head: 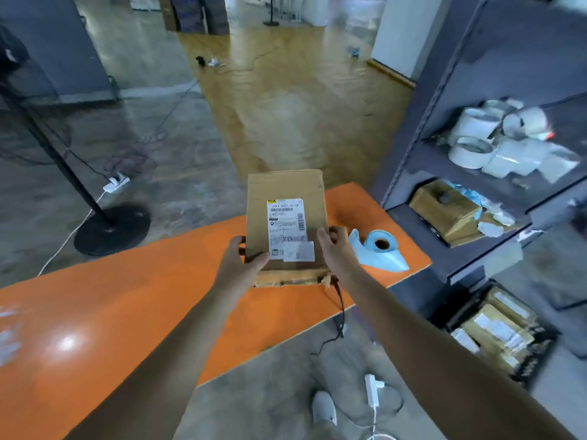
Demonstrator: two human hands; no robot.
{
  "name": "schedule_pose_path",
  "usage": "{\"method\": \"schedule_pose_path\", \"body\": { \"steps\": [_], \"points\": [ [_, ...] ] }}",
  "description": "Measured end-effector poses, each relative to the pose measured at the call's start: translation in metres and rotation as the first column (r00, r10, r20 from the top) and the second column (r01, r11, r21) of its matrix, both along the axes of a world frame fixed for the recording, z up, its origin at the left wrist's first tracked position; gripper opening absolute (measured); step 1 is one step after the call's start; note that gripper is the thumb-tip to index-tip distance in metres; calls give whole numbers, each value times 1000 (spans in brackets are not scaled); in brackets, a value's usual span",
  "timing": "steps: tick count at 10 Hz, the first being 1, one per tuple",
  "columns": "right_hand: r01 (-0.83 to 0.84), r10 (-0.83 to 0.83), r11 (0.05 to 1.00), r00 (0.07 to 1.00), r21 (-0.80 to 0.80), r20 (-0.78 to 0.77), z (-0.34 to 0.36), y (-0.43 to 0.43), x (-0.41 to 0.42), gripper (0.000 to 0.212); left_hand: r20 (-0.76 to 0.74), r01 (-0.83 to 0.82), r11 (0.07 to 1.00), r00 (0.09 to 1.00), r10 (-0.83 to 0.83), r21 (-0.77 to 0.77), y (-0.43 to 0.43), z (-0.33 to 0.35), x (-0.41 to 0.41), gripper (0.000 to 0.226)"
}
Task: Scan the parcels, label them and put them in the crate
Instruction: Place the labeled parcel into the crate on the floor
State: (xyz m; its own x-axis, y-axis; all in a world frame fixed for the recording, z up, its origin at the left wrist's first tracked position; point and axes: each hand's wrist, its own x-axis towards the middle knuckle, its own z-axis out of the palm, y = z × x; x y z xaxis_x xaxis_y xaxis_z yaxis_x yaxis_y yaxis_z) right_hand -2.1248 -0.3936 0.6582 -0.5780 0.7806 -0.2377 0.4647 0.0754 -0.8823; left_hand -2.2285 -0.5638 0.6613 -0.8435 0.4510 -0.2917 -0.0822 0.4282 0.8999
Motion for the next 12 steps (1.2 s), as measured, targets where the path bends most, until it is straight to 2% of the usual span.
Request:
{"method": "schedule_pose_path", "body": {
  "steps": [1,2,3,4,6,8,9,12],
  "points": [
    [123,-120,992,991,32,-66,14,-11,40,29,10,132,990,991,-133,50,-1,3,23,67],
    [221,-218,974,975,53,-52,26,-21,90,33,-1,231,969,973,-232,91,4,15,61,66],
    [333,-330,940,943,81,-38,37,-26,149,38,-11,365,918,930,-367,153,18,21,92,63],
    [435,-435,890,900,138,-29,47,-29,213,29,-57,483,856,875,-481,182,34,35,143,57],
    [593,-590,787,804,170,-73,54,-35,328,28,-103,652,740,758,-644,167,63,41,238,59],
    [680,-674,718,733,148,-93,48,-34,437,27,-85,726,666,685,-724,172,87,39,345,50],
    [691,-681,712,723,129,-112,45,-21,496,32,-79,730,660,679,-730,177,100,38,403,46],
    [616,-616,767,785,180,-65,40,49,638,31,-75,671,722,739,-670,170,151,30,550,55]
  ]
}}
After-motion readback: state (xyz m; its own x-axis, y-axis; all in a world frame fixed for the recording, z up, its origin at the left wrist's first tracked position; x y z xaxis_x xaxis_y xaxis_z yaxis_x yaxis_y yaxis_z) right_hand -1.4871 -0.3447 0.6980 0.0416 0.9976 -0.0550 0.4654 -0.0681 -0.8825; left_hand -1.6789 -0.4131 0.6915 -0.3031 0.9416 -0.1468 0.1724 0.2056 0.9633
